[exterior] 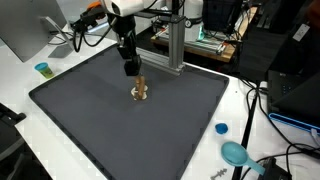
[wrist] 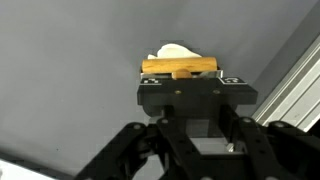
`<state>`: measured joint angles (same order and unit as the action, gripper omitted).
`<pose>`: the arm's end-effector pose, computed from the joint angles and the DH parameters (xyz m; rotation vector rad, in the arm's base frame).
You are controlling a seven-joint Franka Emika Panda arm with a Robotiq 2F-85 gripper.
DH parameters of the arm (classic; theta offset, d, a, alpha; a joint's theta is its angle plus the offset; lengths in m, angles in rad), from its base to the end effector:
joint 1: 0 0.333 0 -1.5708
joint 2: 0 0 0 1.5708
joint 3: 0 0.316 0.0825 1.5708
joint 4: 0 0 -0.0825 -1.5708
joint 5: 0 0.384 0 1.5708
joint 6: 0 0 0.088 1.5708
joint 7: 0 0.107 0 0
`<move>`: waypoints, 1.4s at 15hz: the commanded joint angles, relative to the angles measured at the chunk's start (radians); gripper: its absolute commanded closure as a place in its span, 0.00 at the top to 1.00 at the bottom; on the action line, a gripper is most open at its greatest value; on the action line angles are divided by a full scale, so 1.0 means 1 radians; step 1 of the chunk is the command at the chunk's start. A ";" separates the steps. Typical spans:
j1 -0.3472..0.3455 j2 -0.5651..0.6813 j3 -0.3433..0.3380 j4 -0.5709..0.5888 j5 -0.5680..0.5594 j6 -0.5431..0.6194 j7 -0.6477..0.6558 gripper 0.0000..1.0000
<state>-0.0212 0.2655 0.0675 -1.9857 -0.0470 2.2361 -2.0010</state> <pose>0.5988 0.0250 0.3309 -1.5973 -2.7036 0.0373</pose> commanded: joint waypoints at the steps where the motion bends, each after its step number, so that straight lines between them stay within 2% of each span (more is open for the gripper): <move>1: 0.007 0.030 -0.005 0.022 -0.028 0.008 0.049 0.22; 10: 0.041 0.104 -0.051 0.076 -0.242 0.044 0.383 0.22; 14: 0.032 0.156 -0.052 0.130 -0.284 -0.008 0.470 0.22; 16: 0.003 0.099 -0.039 0.120 -0.215 -0.022 0.483 0.22; 18: -0.038 -0.041 -0.027 0.035 -0.118 -0.017 0.485 0.22; 21: -0.070 -0.165 -0.031 -0.033 0.021 -0.020 0.489 0.22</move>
<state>-0.0519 0.2745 0.0263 -1.9090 -0.1408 2.2296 -1.5177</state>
